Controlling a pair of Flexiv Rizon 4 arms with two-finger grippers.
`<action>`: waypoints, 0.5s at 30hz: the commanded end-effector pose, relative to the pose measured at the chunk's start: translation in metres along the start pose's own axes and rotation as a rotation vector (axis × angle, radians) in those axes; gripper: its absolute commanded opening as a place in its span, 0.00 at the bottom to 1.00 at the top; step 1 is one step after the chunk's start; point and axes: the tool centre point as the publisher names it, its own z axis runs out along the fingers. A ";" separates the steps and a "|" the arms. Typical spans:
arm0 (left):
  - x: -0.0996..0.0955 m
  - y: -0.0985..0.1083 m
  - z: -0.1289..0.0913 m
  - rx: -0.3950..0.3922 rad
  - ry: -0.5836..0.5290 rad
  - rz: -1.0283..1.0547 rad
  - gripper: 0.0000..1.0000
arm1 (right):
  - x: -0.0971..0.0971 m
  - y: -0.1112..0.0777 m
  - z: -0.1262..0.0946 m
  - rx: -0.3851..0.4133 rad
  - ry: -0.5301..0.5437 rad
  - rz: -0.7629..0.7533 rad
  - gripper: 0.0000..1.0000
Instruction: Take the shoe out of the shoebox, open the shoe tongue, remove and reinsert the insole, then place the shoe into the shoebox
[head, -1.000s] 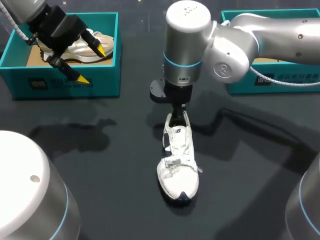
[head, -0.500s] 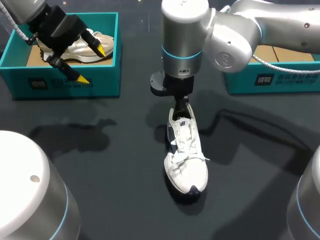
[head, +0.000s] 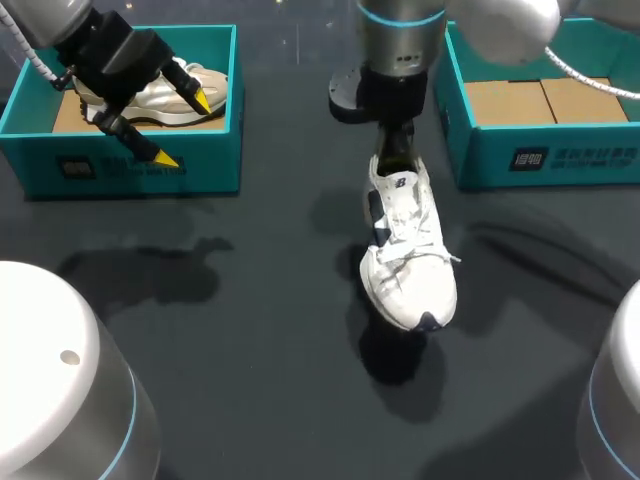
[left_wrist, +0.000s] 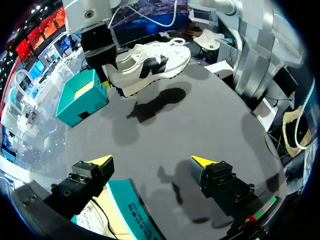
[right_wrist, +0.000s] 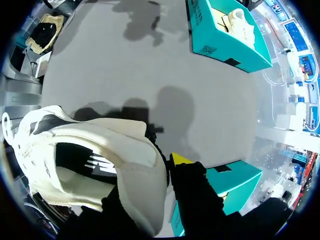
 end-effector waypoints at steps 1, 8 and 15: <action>-0.001 0.000 0.000 -0.002 0.002 0.001 1.00 | 0.002 -0.008 -0.022 -0.009 -0.002 -0.003 0.00; -0.001 0.000 0.000 -0.002 0.002 0.001 1.00 | 0.002 -0.008 -0.022 -0.009 -0.002 -0.003 0.00; -0.001 0.000 0.000 -0.002 0.002 0.001 1.00 | -0.029 -0.057 -0.048 0.022 0.005 0.035 0.00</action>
